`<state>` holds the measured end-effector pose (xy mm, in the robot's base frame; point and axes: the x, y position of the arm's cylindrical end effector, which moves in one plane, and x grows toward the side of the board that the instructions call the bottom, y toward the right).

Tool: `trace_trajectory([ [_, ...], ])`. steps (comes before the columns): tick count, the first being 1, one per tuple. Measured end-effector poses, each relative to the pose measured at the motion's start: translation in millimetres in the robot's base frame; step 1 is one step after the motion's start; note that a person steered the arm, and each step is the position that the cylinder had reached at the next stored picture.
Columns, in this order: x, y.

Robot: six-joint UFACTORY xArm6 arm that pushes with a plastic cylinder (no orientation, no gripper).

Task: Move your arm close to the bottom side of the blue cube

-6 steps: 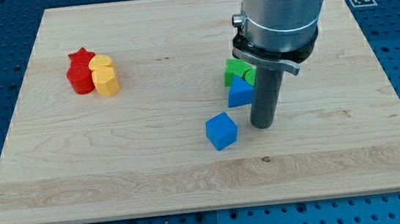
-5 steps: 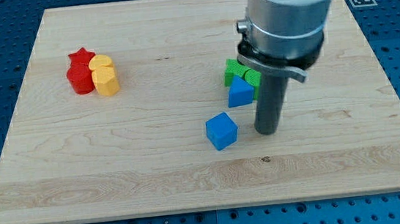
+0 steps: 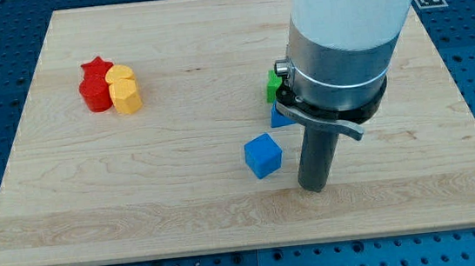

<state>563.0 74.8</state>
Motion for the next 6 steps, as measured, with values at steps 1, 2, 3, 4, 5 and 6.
trace_trajectory([
  [1, 0, -5],
  [2, 0, -6],
  [3, 0, -6],
  [4, 0, -10],
  [5, 0, -27],
  [6, 0, -38],
])
